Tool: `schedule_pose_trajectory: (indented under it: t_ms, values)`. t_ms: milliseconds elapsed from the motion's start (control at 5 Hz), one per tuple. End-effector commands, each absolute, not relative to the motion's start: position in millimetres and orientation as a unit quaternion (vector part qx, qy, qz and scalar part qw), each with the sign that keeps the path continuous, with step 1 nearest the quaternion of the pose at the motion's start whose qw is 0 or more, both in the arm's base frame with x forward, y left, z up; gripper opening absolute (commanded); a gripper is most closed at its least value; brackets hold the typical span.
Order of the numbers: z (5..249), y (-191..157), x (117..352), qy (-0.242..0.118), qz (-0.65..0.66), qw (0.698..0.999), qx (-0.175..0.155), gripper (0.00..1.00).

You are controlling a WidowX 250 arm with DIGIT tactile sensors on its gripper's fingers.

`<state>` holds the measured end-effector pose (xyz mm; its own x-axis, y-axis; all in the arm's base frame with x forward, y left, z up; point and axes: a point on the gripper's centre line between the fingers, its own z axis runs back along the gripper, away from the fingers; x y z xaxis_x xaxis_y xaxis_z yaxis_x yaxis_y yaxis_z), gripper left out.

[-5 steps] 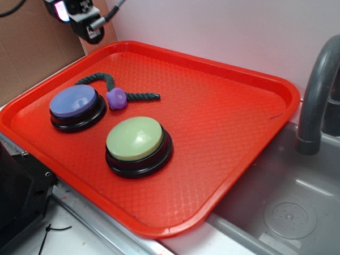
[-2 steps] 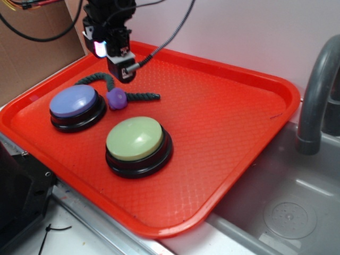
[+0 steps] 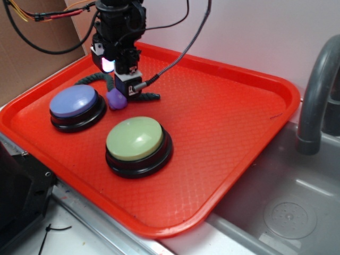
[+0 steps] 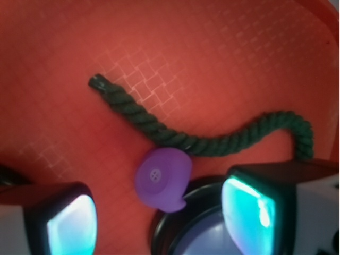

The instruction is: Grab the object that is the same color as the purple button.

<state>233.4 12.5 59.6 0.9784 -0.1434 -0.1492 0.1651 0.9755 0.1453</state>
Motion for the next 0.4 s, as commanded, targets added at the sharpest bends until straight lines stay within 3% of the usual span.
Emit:
schedule_pose_trajectory:
  t_ms: [0,200]
  values:
    - [46.7,17.4,239.1,0.079,-0.065,0.990,0.097,1.00]
    - [42.0,16.8,239.4,0.085,-0.066,0.989,0.101,1.00]
